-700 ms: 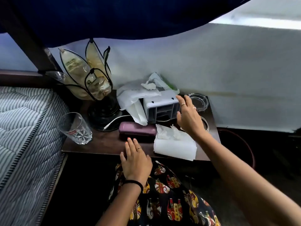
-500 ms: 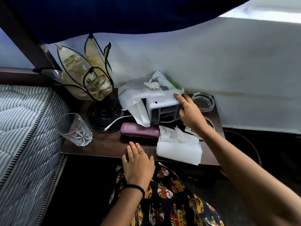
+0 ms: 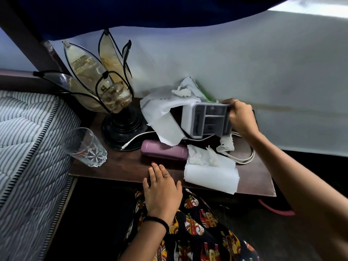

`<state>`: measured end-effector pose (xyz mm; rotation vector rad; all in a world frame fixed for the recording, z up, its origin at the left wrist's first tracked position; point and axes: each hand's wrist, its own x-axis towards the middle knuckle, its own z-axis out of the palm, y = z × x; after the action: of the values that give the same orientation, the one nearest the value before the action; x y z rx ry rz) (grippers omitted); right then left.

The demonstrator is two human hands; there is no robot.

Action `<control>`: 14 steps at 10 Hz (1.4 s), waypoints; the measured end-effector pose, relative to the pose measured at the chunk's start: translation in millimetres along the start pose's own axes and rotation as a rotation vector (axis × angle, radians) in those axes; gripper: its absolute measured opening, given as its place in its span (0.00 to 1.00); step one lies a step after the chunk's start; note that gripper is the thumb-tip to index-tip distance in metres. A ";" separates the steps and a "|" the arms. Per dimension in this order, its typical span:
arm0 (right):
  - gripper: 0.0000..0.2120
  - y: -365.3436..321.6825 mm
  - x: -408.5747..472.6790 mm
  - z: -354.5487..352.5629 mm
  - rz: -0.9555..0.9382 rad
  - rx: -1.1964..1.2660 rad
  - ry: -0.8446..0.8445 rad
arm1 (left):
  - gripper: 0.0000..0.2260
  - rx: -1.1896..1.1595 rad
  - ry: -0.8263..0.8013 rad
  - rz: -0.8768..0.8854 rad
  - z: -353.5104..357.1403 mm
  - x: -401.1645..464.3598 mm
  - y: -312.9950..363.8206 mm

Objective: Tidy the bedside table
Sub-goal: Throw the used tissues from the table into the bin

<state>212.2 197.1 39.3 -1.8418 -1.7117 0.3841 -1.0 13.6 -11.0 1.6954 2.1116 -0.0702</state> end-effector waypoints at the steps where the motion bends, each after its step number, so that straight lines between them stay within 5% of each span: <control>1: 0.21 6.1 9.2 -10.9 0.067 0.010 0.018 | 0.33 -0.004 -0.001 -0.005 1.0 1.0 -0.1; 8: 0.15 -38.3 50.1 -5.2 0.041 -0.253 -0.495 | 0.34 0.023 0.018 -0.007 4.5 2.7 0.8; 10: 0.12 -34.2 51.0 4.6 0.140 -0.166 -0.528 | 0.34 0.032 0.022 0.003 2.5 2.7 0.1; 12: 0.13 -39.0 67.8 -5.0 0.186 -0.322 -0.766 | 0.34 0.055 0.025 0.010 2.1 2.1 0.5; 14: 0.13 -60.9 92.5 -2.3 0.047 -0.129 -0.548 | 0.34 0.087 0.036 0.025 1.8 1.4 0.3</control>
<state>176.6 286.8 93.8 -1.9928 -2.0879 0.8819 -0.5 14.4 -13.1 1.7858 2.1418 -0.1267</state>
